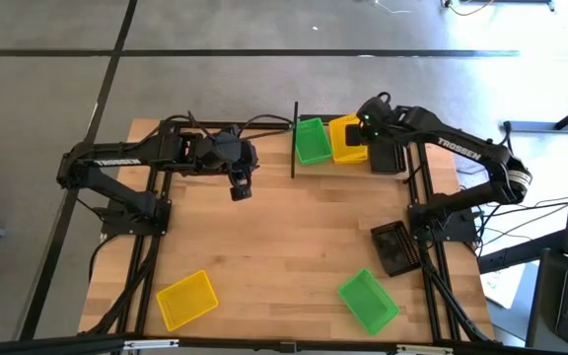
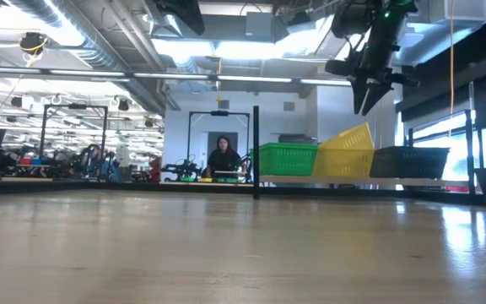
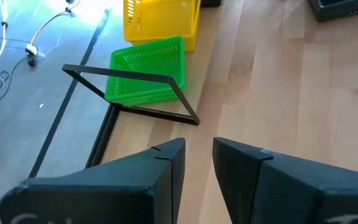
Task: Stack baskets on shelf by color
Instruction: Stack the right yellow bin on the yellow bin on the shelf
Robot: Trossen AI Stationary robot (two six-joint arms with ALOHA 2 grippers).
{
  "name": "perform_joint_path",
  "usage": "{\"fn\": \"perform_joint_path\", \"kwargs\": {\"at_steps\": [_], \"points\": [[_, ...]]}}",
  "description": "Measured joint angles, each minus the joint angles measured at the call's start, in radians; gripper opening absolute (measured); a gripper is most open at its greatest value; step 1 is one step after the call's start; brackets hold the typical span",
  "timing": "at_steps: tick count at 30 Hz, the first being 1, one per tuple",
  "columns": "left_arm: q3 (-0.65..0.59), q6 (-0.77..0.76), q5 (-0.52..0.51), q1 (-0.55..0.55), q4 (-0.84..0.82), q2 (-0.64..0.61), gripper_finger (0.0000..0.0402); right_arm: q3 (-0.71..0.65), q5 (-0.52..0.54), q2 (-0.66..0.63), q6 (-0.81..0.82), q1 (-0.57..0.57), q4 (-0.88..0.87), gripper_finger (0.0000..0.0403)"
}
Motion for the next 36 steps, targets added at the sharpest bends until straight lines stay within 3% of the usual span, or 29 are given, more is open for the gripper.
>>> {"fn": "perform_joint_path", "kwargs": {"at_steps": [5,10,20,30,36], "points": [[0.0,0.0,0.0,0.007,0.0,0.0,0.0074,0.0,0.018,-0.004,-0.071,0.0,0.046,0.0059],[0.0,-0.001,0.0,0.007,-0.001,0.0,0.0074,0.0,0.03,0.007,-0.133,-0.005,0.116,0.0007],[0.0,-0.001,0.001,0.007,0.0,0.0,0.0074,0.0,0.035,0.08,-0.211,-0.076,0.115,0.0001],[0.0,-0.003,0.0,0.007,0.001,0.0,0.0074,0.0,-0.054,0.15,-0.258,-0.098,0.123,0.0],[0.0,-0.004,0.0,0.007,0.001,0.0,0.0074,0.0,-0.053,0.113,-0.293,-0.098,0.122,0.0]]}}
